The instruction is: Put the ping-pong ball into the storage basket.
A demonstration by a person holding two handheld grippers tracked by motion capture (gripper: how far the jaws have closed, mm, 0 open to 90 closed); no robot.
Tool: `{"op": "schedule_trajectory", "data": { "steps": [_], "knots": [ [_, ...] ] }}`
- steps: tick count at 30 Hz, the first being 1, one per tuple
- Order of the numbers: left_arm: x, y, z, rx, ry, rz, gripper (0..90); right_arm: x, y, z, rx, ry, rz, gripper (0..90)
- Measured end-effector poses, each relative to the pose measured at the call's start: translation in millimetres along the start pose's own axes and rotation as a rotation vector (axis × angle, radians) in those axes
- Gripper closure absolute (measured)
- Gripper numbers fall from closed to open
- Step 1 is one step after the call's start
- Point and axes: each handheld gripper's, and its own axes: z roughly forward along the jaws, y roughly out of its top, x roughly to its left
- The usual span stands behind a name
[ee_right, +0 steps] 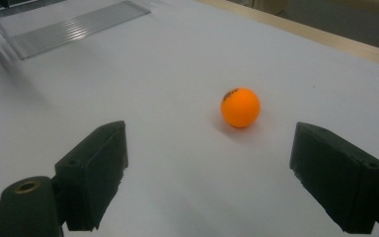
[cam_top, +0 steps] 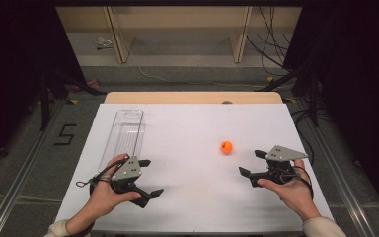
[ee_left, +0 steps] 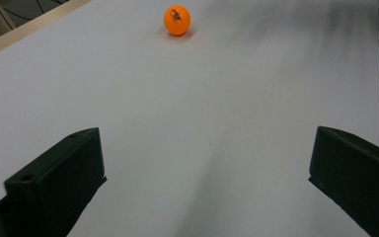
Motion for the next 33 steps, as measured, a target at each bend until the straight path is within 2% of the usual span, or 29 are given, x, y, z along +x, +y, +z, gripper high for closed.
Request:
{"op": "schedule_trajectory", "data": {
  "steps": [33],
  "knots": [
    [-0.2, 0.2, 1.5, -0.001, -0.004, -0.003, 0.0, -10.2, 6.6, 20.6, 0.010, -0.017, 0.012, 15.8]
  ]
}}
